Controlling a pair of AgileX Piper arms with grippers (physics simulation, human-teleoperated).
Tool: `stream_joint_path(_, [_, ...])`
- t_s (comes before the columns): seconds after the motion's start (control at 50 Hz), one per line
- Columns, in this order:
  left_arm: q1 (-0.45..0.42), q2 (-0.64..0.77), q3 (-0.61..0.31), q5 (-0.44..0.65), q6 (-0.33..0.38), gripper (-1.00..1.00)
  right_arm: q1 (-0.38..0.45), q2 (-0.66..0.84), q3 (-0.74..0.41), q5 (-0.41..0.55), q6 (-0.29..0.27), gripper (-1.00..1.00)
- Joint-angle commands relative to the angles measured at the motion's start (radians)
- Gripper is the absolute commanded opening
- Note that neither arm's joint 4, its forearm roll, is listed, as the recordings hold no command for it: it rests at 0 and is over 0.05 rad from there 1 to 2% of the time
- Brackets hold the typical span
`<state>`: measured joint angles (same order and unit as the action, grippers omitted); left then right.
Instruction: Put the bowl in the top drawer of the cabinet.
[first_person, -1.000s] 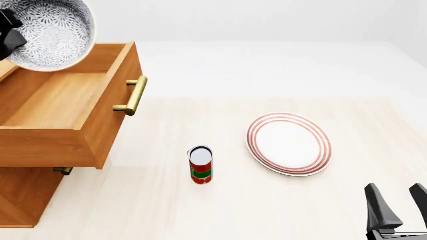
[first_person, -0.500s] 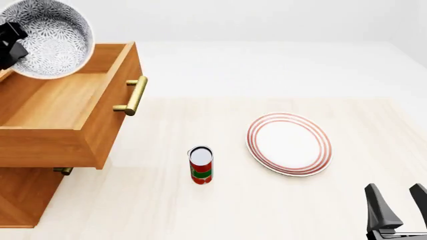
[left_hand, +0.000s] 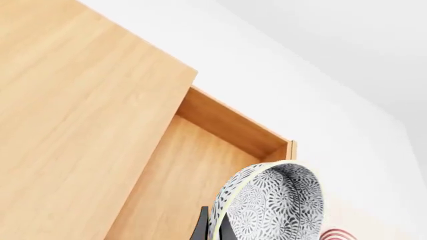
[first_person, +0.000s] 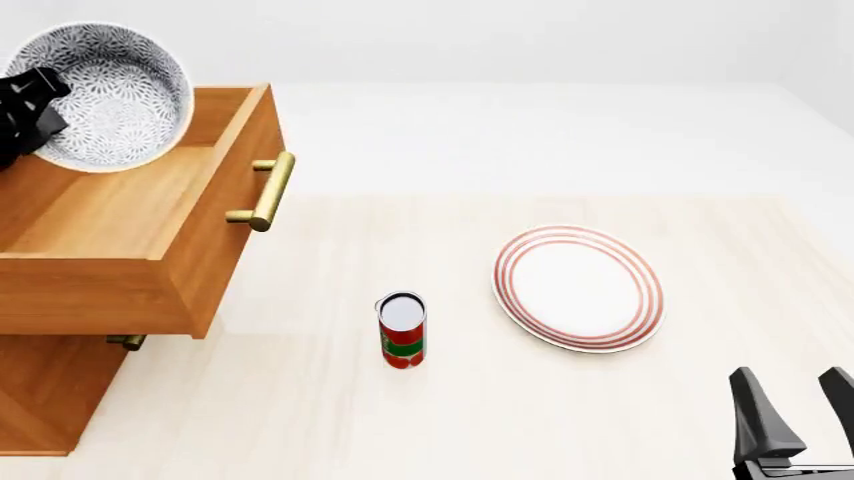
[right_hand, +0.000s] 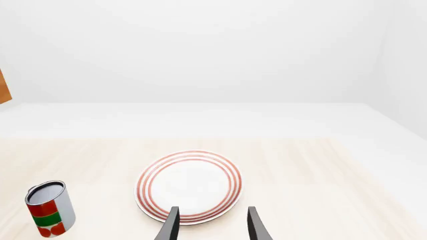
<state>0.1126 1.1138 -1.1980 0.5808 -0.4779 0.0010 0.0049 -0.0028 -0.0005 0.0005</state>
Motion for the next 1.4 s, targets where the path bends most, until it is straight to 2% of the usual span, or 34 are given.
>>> stream_joint_path(0.02, [0.01,0.014,0.018,-0.014,-0.003,-1.0,0.0,0.0,0.0,0.0,-0.001,1.0])
stream_joint_path(0.58, [0.033,0.055,0.064,-0.06,-0.002,-1.0,0.0,0.0,0.0,0.0,-0.001,1.0])
stream_joint_path(1.4, [0.049,0.095,0.084,-0.084,0.003,-1.0,0.0,0.0,0.0,0.0,-0.001,1.0])
